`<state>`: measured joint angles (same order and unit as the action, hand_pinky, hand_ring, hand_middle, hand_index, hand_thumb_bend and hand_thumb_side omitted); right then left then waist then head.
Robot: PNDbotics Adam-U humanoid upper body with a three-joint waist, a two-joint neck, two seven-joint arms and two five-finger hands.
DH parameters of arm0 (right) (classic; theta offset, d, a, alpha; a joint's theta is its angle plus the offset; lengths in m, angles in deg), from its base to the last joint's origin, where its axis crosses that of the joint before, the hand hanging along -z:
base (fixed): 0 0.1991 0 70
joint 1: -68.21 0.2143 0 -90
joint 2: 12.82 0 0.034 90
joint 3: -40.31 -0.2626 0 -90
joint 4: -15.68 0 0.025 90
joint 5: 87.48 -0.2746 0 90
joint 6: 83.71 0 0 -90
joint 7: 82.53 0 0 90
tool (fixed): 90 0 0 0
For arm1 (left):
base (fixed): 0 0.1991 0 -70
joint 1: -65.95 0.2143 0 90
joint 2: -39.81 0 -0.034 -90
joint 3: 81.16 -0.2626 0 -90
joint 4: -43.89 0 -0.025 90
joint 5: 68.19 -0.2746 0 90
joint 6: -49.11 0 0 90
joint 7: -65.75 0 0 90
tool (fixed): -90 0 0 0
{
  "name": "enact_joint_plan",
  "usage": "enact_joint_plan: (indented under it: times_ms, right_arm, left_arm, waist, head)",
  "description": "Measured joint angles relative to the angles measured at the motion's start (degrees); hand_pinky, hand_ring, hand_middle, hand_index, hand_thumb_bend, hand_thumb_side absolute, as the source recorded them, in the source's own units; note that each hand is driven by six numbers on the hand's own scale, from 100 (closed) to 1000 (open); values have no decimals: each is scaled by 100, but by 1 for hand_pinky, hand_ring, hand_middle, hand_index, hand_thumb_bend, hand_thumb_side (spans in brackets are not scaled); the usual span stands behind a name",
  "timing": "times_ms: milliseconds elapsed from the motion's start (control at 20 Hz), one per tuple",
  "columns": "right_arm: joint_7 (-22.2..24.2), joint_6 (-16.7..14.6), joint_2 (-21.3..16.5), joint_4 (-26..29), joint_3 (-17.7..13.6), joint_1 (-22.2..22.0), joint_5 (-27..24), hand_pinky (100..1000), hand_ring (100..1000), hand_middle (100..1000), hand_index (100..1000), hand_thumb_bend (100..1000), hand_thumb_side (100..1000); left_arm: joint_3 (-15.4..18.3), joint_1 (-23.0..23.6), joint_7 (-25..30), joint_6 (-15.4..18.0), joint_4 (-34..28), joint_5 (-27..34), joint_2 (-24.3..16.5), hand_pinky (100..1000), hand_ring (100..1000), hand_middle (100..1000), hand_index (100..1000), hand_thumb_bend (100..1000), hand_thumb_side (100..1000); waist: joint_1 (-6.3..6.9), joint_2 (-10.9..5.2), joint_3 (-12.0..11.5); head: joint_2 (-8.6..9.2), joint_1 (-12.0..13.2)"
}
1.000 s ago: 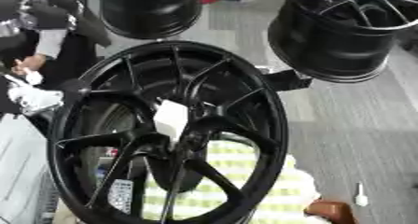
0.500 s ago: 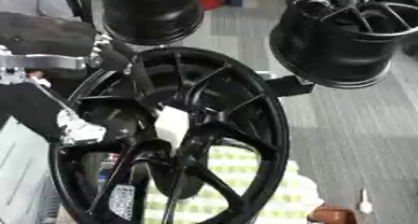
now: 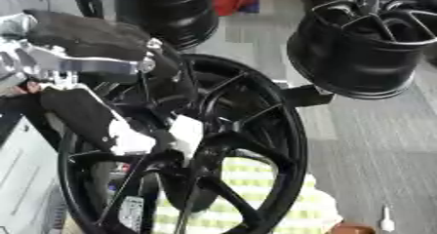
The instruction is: Pull the pin out of the wheel hub.
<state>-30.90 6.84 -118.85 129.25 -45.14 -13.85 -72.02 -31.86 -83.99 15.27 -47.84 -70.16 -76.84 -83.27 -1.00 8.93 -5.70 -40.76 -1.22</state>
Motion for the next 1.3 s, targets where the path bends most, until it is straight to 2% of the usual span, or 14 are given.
enact_joint_plan:
  times_ms: [200, 350, 600, 800, 950, 1100, 1300]
  right_arm:
    - [-7, 10, 0, 0, 11, -31, -1, 709, 781, 718, 778, 100, 577]
    - [-8, 13, 1, 0, 37, -38, -4, 709, 781, 718, 778, 100, 580]
    - [-11, 15, 2, 0, 42, -38, -6, 708, 781, 717, 777, 100, 582]
    - [-13, 17, 4, 0, 44, -38, -8, 707, 781, 717, 777, 100, 587]
    - [-16, 21, 10, 0, 51, -38, -16, 706, 781, 716, 777, 100, 592]
    - [-21, 26, 39, 0, 77, -37, -26, 705, 780, 716, 777, 100, 597]
    - [-23, 28, 47, 0, 83, -37, -32, 704, 780, 715, 776, 100, 600]
  left_arm:
    - [-58, -99, -128, -356, 0, -51, 133, 754, 719, 701, 869, 289, 575]
    - [-148, -112, -168, -606, 0, -50, 224, 759, 730, 722, 872, 296, 582]
    - [-273, -112, 83, -920, 0, 6, 299, 790, 768, 785, 895, 326, 584]
    - [-290, -91, 341, -1095, 0, -49, 330, 814, 788, 797, 892, 357, 503]
    - [-291, -29, 437, -1190, 0, -124, 346, 817, 789, 795, 890, 321, 376]
    - [-292, 12, 495, -1248, 0, -162, 375, 816, 789, 795, 890, 291, 294]
    - [-292, 77, 549, -1302, 0, -192, 375, 813, 787, 793, 890, 266, 264]
  waist:
    - [5, 0, -14]
    - [17, 0, -11]
    - [21, 0, 17]
    - [23, 16, 37]
    - [22, 36, 55]
    - [23, 61, 62]
    - [26, 81, 73]
  head:
    - [-1, -6]
    - [-2, -6]
    - [-43, -7]
    - [-59, -9]
    - [-96, -9]
    - [-100, -8]
    - [-100, -5]
